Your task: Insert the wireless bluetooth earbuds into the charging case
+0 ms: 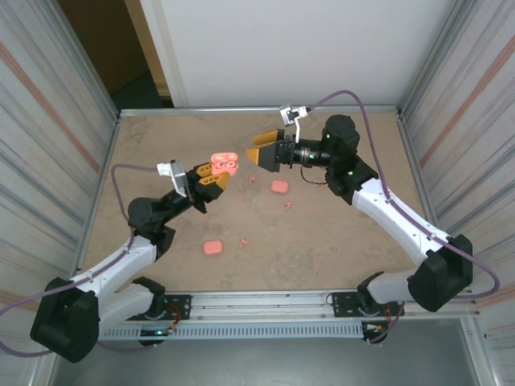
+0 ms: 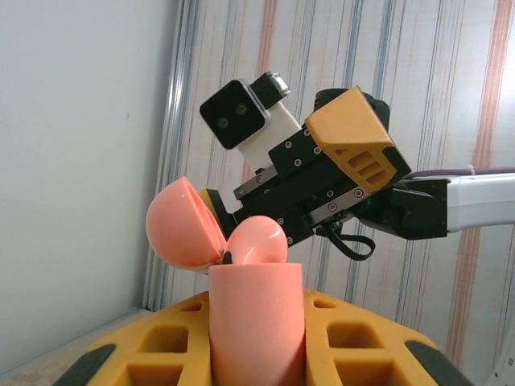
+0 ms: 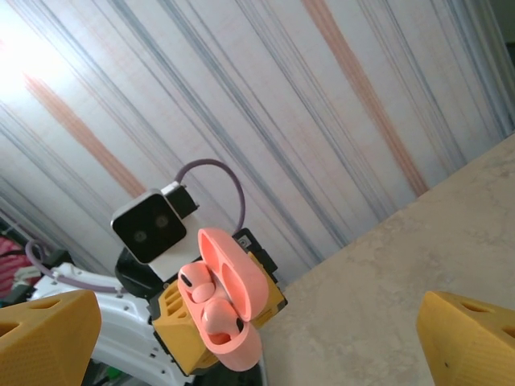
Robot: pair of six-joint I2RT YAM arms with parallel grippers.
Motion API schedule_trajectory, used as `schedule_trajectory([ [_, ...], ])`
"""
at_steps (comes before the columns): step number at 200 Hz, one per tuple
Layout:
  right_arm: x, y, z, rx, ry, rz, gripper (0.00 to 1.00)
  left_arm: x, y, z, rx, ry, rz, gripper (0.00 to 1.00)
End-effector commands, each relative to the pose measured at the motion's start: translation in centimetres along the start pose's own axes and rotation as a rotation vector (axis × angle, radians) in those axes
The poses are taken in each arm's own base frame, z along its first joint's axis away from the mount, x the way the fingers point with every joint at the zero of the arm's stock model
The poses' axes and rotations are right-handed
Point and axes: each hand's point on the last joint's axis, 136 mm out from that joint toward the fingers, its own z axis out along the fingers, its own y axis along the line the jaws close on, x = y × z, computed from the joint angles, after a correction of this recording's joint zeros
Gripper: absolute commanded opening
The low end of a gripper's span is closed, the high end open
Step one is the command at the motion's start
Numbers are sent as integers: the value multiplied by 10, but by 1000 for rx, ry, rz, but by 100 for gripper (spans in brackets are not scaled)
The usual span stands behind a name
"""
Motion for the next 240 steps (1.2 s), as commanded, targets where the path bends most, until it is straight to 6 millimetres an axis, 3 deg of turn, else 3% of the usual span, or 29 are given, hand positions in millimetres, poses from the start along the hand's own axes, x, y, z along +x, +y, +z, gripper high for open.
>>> schedule_trajectory([
  [1,-12,24,5,-79,-4,-17,99,-22,-10,4,40,-76,26,0],
  [96,3,35,27,-134,58,-8,99,-24,-8,8,54,-94,8,0],
  [240,15,41,36,-160,98,-16,100,-14,0,10,35,-90,-9,0],
])
